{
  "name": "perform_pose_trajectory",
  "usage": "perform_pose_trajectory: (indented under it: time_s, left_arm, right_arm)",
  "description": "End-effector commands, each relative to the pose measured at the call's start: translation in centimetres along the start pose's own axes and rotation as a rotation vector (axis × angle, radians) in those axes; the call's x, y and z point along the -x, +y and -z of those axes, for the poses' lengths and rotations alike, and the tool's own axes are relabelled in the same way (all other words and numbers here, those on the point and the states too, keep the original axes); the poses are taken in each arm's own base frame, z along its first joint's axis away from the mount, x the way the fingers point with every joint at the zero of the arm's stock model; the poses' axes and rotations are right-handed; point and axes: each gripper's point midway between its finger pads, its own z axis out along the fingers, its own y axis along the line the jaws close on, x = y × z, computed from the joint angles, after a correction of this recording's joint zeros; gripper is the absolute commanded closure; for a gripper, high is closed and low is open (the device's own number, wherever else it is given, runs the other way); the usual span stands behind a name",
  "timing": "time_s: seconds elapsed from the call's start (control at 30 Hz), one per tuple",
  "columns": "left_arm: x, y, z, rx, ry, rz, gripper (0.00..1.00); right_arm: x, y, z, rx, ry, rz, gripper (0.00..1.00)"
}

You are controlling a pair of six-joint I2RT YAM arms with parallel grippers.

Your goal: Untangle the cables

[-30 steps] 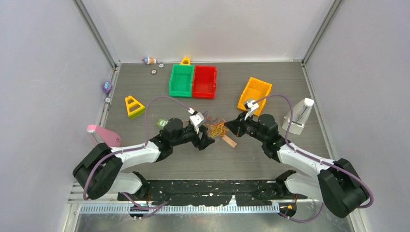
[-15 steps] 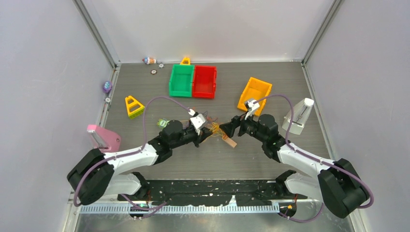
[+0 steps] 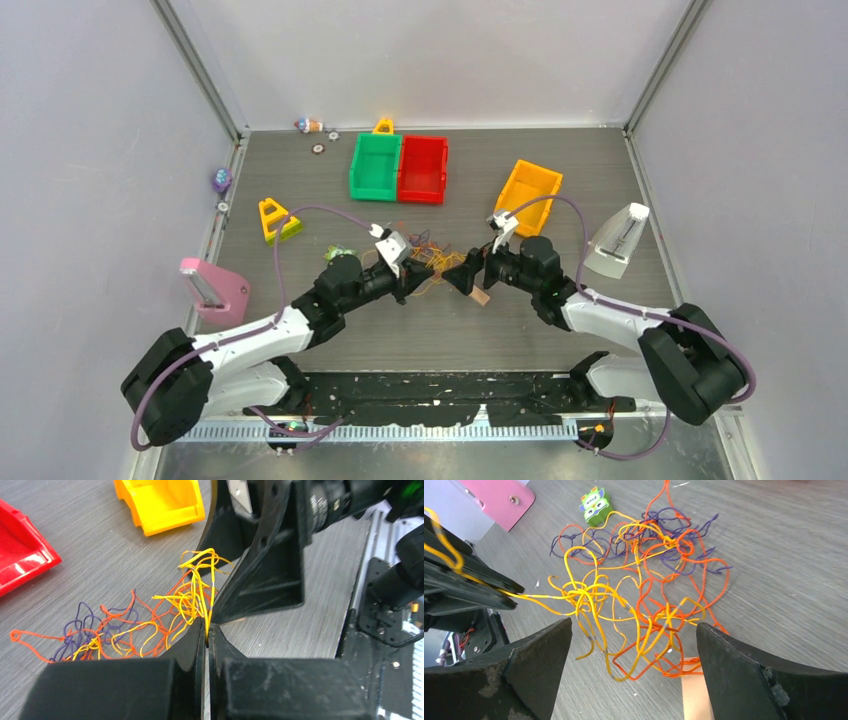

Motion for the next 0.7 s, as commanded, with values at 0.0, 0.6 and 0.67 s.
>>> perform_pose_trajectory:
  time_s: [0.0,0.6,0.67]
  left_arm:
    - [5.4,-1.5,0.0,-0.064,-0.142,0.057,1.00]
    - [16.3,9.6,12.9,0.682,-0.256,0.236,1.00]
    - [15.9,11.4,14.6,0.768,-0.283,0.246,1.00]
  right_arm:
    - [1.9,2.2,-1.7,0.090,-0.033,0.053,0.00]
    - [0.4,-14.2,2.8,-0.795,0.037,-0.187,0.94]
    - [0.7,-14.6,3.6,-0.822,0.014,-0.198,0.95]
